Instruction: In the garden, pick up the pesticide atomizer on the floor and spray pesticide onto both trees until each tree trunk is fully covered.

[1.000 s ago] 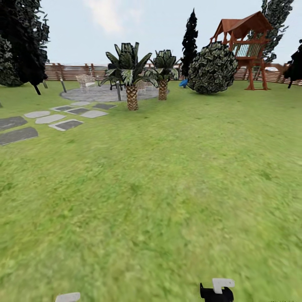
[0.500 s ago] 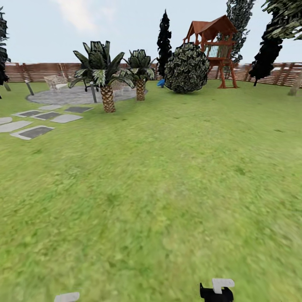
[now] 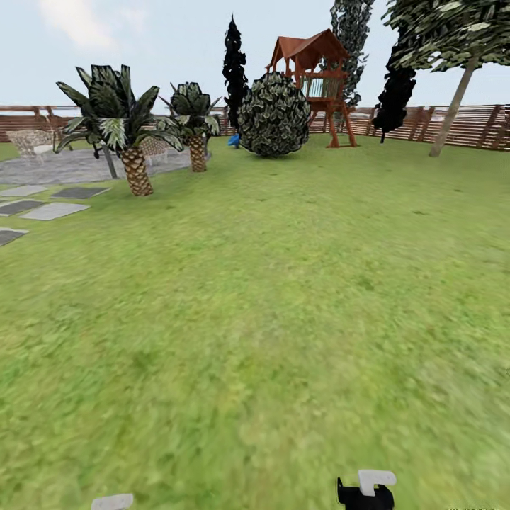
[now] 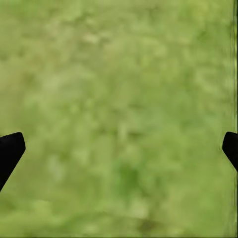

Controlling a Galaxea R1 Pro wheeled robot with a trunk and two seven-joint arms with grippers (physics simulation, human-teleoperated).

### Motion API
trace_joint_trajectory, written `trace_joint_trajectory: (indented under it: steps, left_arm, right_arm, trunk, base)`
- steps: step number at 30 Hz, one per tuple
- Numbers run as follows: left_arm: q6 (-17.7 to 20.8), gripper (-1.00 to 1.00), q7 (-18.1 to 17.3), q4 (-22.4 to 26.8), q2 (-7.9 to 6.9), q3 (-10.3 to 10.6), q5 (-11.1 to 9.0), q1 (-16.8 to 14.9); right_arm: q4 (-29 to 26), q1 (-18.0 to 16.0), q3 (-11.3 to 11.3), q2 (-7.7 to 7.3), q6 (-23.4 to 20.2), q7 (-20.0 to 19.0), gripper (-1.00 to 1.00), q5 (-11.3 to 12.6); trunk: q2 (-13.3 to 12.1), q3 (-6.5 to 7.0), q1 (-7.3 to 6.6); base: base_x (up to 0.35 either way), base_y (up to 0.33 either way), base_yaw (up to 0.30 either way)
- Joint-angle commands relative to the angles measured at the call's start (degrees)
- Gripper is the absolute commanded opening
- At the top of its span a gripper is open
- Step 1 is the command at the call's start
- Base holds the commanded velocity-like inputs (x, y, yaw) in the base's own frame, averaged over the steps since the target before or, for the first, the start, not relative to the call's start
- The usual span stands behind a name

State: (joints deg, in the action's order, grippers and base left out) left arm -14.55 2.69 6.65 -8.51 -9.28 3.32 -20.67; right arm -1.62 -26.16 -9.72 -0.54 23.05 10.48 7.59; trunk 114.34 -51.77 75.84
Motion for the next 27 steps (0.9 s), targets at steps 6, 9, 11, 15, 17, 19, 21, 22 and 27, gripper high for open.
trace_joint_trajectory:
  steps: [6,9,11,15,17,19,21,22,27]
  left_arm:
    - [-0.22,-1.0,0.12,-0.06,-0.08,-0.29,0.37,0.0]
    - [-0.22,-1.0,0.12,-0.06,-0.15,-0.3,0.37,0.01]
    - [-0.22,-1.0,0.12,-0.06,-0.18,-0.3,0.37,0.01]
    - [-0.22,-1.0,0.12,-0.06,-0.19,-0.3,0.37,0.02]
    - [-0.22,-1.0,0.12,-0.06,-0.14,-0.3,0.37,0.3]
    - [-0.22,-1.0,0.12,-0.04,-0.12,-0.27,0.37,0.45]
    - [-0.22,-1.0,0.12,-0.03,-0.09,-0.24,0.37,0.54]
    - [-0.22,-1.0,0.12,-0.03,-0.09,-0.23,0.37,0.58]
    - [-0.22,-1.0,0.12,-0.03,-0.1,-0.26,0.37,0.63]
  right_arm:
    - [0.03,-0.03,-0.48,0.01,0.15,0.07,1.0,0.58]
    - [0.04,-0.03,-0.48,0.01,0.15,0.07,1.0,0.58]
    - [0.04,-0.03,-0.47,0.01,0.15,0.07,1.0,0.58]
    - [0.04,-0.03,-0.49,0.01,0.15,0.07,1.0,0.58]
    - [0.04,-0.03,-0.49,0.01,0.15,0.07,1.0,0.58]
    - [0.04,-0.03,-0.51,0.01,0.15,0.07,1.0,0.58]
    - [0.04,-0.03,-0.51,0.01,0.15,0.07,1.0,0.58]
    - [0.04,-0.03,-0.52,0.01,0.15,0.07,1.0,0.58]
    - [0.04,-0.03,-0.49,0.01,0.15,0.07,1.0,0.58]
  trunk:
    - [0.02,-0.05,0.02]
    - [0.02,-0.05,0.02]
    - [0.02,-0.05,0.02]
    - [0.02,-0.05,0.02]
    - [0.02,-0.05,0.02]
    - [0.02,-0.05,0.02]
    - [0.02,-0.05,0.02]
    - [0.02,-0.05,0.02]
    - [0.02,-0.12,0.02]
  base:
    - [0.236,-0.188,-0.295]
    - [0.241,-0.185,-0.295]
    - [0.27,-0.154,-0.295]
    - [0.295,-0.118,-0.295]
    - [0.302,-0.108,-0.295]
    - [0.297,-0.127,-0.295]
    - [0.28,-0.155,-0.295]
    - [0.26,-0.171,-0.295]
    - [0.243,-0.186,-0.295]
